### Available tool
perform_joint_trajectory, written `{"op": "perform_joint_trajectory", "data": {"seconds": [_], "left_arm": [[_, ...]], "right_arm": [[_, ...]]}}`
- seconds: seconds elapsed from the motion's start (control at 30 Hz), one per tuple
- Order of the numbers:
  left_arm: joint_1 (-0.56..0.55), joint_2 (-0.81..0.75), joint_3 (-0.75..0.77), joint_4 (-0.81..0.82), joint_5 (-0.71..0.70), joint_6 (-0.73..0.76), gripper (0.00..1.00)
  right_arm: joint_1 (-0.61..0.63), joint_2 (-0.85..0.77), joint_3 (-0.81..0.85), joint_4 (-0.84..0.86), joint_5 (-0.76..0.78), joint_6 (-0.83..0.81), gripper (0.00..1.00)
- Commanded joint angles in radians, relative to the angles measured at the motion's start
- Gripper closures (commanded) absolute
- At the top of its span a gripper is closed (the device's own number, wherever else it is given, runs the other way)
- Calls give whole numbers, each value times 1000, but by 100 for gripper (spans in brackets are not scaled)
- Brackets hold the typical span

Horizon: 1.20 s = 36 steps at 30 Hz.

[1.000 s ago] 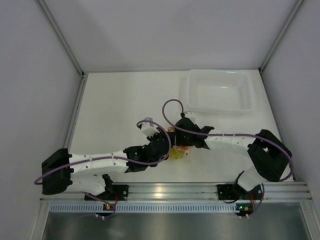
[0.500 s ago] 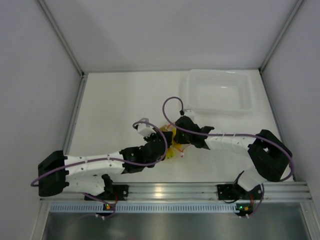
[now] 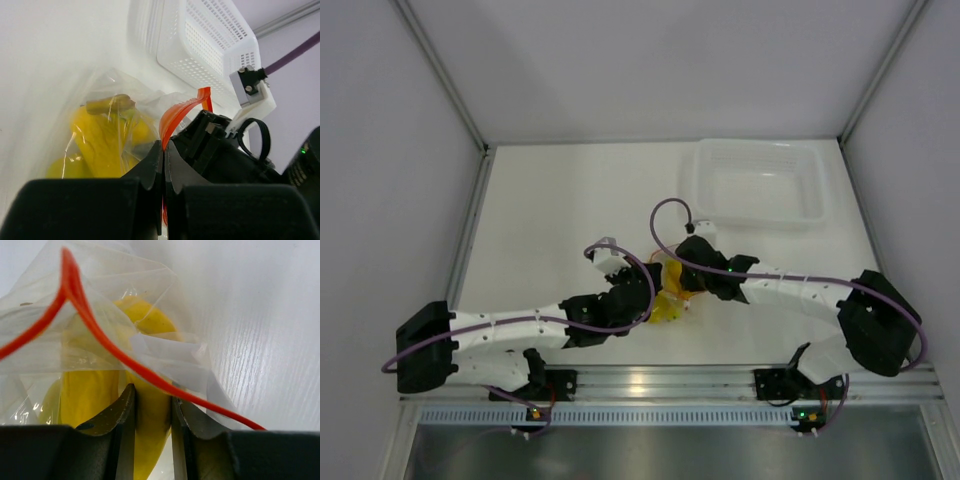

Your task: Open the zip-top bag and remove the fake food

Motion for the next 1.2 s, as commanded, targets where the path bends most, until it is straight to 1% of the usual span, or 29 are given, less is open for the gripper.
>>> {"op": "perform_joint_trajectory", "data": {"seconds": [0.0,0.17,0.37,0.53,0.57,0.67,0.73,0.8,0.87,0.93,1.03,1.1,1.13,1.17], "left_arm": [[-1,11,20,30,-67,25,100],[-1,34,57,32,-113,76,100],[8,37,116,-10,-216,186,100],[17,26,126,-10,-262,254,100],[17,23,127,-13,-268,261,100],[37,21,135,-103,-280,219,100],[60,25,133,-151,-268,192,100],[74,23,124,-149,-257,191,100],[78,25,120,-149,-254,191,100],[78,28,127,-148,-225,212,100],[78,34,143,-139,-175,249,100],[78,32,138,-90,-96,283,100],[77,28,126,-45,-20,328,100],[78,28,118,14,15,349,100]], "right_arm": [[27,-88,18,-45,56,-24,100],[54,-160,-4,-59,60,-37,100],[68,-188,-30,-91,79,-28,100],[80,-191,-25,-126,98,-53,100],[82,-199,-27,-134,110,-50,100],[82,-243,-51,-117,110,-39,100],[82,-253,-50,-121,107,-45,100],[82,-254,-44,-117,80,-68,100],[82,-277,-67,-72,44,-80,100],[82,-286,-71,-65,30,-90,100],[82,-273,-33,-134,90,-56,100],[71,-274,-21,-141,113,-45,100],[61,-263,-6,-146,128,-45,100],[54,-254,7,-158,132,-51,100]]}}
